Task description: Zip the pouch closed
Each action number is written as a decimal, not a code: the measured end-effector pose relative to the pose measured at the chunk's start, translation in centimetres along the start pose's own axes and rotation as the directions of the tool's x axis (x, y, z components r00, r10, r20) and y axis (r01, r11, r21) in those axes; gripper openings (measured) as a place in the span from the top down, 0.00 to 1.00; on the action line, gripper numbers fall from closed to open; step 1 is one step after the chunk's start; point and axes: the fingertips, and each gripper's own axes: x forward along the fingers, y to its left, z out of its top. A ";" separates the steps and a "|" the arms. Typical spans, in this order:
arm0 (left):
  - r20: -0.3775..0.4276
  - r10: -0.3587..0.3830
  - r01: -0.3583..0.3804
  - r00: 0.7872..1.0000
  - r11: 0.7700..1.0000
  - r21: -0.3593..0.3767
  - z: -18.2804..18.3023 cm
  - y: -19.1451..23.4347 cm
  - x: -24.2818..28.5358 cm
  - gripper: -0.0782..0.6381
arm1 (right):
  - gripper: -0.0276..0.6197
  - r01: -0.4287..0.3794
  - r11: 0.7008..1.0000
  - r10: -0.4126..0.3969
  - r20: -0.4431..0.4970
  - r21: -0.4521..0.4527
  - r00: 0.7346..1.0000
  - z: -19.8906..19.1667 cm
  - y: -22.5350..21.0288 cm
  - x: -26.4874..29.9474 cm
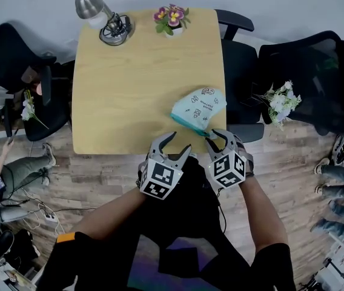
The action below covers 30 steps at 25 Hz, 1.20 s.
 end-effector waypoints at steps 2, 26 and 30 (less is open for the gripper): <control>-0.001 -0.002 0.002 1.000 1.000 -0.003 0.0 0.1 0.1 0.57 | 0.74 -0.015 1.000 0.015 -0.015 -0.007 1.000 -0.2 0.0 0.3; 0.076 -0.045 0.042 0.996 0.998 0.045 2.0 -1.1 -1.8 0.57 | 0.91 -0.217 0.948 0.225 -0.005 0.234 0.974 1.5 2.1 -1.5; 0.123 -0.053 0.046 0.991 0.997 0.058 3.4 -1.3 -2.9 0.57 | 0.91 -0.253 0.922 0.243 0.069 0.294 0.967 3.7 2.3 -3.8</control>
